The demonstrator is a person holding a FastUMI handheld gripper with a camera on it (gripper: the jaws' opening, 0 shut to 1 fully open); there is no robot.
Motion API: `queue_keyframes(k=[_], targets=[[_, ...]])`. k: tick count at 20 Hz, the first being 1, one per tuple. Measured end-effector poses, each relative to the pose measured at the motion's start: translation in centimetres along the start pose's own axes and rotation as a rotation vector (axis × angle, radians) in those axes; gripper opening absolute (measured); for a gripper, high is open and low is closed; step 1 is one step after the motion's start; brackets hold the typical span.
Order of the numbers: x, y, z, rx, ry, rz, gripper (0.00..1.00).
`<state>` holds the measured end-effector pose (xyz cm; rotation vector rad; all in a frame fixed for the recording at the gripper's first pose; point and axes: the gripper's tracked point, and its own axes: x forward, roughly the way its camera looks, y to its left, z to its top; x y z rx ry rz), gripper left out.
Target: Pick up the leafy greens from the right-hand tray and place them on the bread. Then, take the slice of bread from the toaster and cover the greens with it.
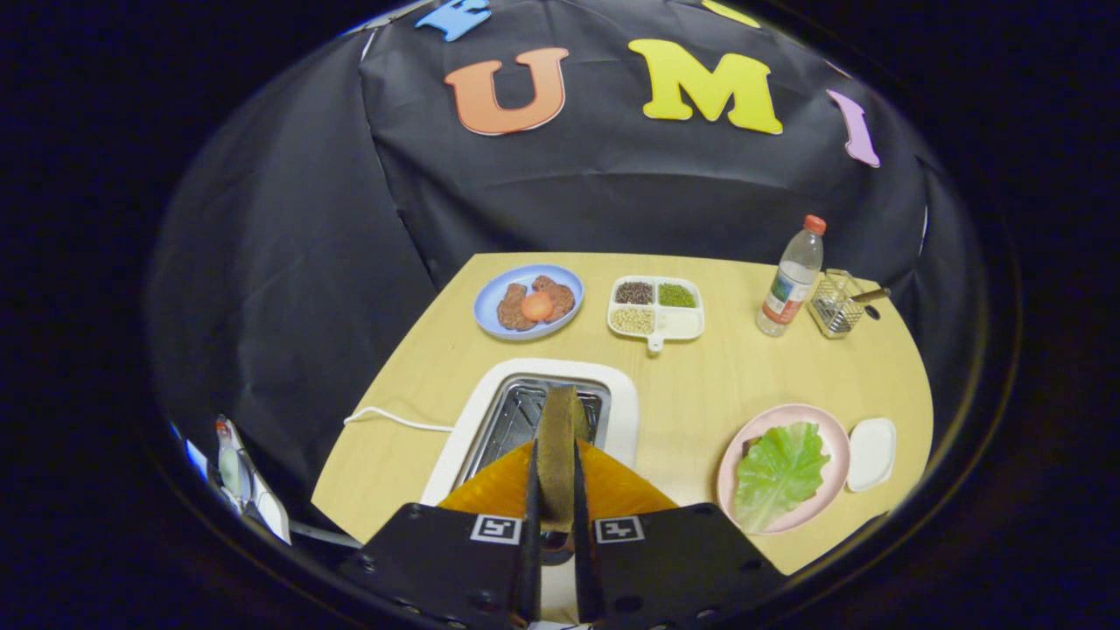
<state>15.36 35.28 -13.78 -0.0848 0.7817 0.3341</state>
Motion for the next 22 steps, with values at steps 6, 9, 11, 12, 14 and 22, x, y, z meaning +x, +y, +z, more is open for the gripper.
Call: queue_keyframes(k=[6,9,11,12,14,22], targets=[[-2.7,0.6,1.7,0.014,-0.07,0.045,0.07],[-5.8,0.6,3.6,0.037,-0.156,0.083,0.07],[-7.9,0.5,4.7,0.046,-0.205,0.114,0.07],[-8.8,0.1,5.1,0.052,-0.224,0.118,0.07],[-10.6,-1.4,5.5,0.061,-0.26,0.116,0.07],[-10.4,-11.8,4.1,0.156,-0.288,0.053,0.07]])
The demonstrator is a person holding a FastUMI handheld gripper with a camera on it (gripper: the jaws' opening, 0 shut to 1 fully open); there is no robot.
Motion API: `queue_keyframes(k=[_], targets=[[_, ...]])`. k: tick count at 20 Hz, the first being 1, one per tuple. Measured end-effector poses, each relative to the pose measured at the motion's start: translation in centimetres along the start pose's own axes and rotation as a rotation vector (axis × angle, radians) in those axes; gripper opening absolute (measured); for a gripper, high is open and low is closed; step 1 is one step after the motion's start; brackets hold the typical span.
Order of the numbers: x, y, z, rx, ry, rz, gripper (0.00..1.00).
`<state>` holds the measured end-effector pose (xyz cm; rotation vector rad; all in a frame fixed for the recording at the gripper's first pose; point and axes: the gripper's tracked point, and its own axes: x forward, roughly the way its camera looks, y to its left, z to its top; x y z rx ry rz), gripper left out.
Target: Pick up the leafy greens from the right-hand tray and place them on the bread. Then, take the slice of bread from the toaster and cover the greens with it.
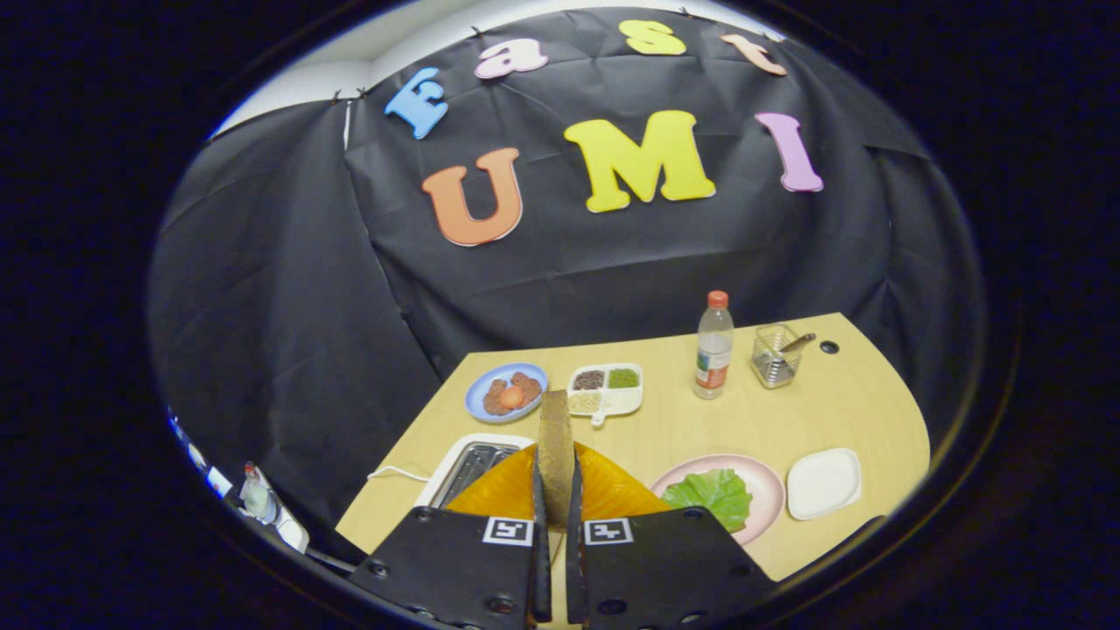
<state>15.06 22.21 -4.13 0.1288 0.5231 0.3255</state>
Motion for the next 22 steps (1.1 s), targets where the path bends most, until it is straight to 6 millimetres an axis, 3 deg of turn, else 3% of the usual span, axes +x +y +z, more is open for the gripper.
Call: queue_keyframes(k=[5,11,17,21,22], targets=[[3.9,-8.0,-3.2,0.139,0.067,-0.008,0.07],[7.9,-15.3,-7.9,0.226,0.173,-0.04,0.06],[8.5,-19.2,-9.9,0.209,0.196,-0.084,0.08],[8.9,-20.6,-11.2,0.182,0.218,-0.119,0.13],[8.9,-20.8,-11.7,0.164,0.228,-0.127,0.2]])
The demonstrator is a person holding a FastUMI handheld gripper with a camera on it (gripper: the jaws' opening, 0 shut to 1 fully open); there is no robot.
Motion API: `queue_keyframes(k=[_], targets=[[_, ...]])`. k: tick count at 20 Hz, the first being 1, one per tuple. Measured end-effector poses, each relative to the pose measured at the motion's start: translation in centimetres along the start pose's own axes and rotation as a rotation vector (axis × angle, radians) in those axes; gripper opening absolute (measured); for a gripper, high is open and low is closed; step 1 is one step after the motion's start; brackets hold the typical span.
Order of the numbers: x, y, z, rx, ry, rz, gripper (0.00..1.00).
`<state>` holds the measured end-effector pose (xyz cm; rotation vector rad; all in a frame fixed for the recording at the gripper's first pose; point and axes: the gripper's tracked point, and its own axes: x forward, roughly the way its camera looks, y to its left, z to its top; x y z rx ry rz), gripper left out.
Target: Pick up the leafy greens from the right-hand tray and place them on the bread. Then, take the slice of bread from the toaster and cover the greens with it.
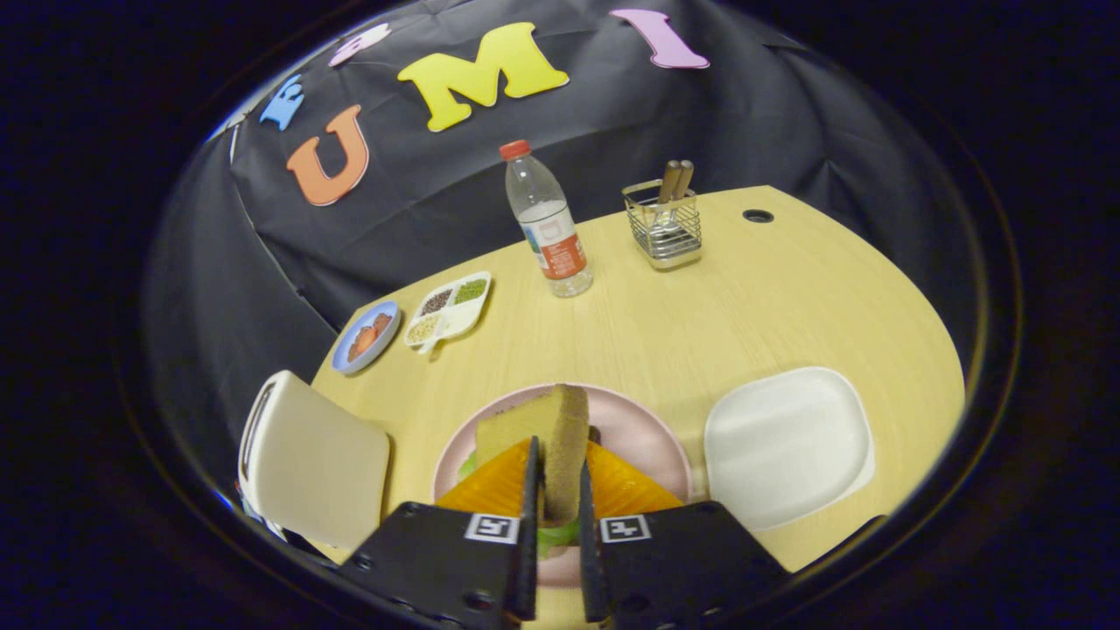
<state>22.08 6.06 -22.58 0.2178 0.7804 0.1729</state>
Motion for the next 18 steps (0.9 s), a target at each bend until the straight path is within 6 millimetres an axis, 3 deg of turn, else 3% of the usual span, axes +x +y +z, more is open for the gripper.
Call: queue_keyframes(k=[1,3,4,8,14,18], targets=[[0.3,-0.1,-0.3,-0.017,0.005,-0.01,0.28],[0.5,-0.5,-0.6,-0.049,0.009,-0.033,0.28],[0.7,-0.7,-0.8,-0.058,0.015,-0.043,0.42],[0.1,-1.4,-1.4,-0.053,0.022,-0.08,0.64],[-3.5,-0.2,-1.1,-0.066,-0.083,-0.075,0.96],[-7.3,0.9,-1.4,-0.065,-0.172,-0.085,0.97]])
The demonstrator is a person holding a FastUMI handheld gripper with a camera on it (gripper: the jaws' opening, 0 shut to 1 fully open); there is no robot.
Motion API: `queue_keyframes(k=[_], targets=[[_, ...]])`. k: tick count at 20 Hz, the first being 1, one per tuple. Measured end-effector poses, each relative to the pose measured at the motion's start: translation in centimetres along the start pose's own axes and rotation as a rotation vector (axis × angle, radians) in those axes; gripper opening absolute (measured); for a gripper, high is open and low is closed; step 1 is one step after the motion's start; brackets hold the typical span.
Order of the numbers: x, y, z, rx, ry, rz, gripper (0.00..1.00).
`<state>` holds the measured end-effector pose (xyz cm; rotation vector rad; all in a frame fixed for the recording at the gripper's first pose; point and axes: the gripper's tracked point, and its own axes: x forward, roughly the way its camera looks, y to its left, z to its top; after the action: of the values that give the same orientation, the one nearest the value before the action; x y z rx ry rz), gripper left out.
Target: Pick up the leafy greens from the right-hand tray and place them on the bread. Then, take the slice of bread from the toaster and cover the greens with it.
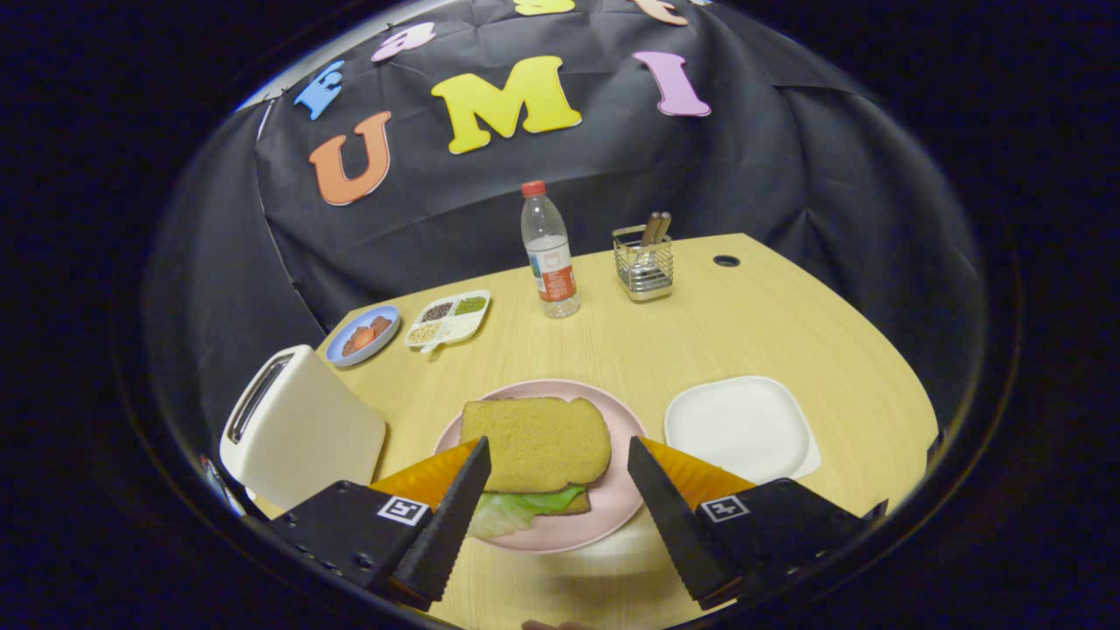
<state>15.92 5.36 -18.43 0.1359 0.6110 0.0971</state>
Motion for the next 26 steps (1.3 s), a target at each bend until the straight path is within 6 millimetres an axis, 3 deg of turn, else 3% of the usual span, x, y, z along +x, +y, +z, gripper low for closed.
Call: queue_keyframes(k=[9,17,21,26], targets=[[-9.5,1.6,-1.8,-0.057,-0.181,-0.062,0.97],[-17.9,4.7,-1.9,-0.102,-0.433,-0.029,0.96],[-20.7,5.6,-2.1,-0.141,-0.519,-0.031,0.96],[-21.6,6.0,-2.4,-0.191,-0.546,-0.029,0.96]])
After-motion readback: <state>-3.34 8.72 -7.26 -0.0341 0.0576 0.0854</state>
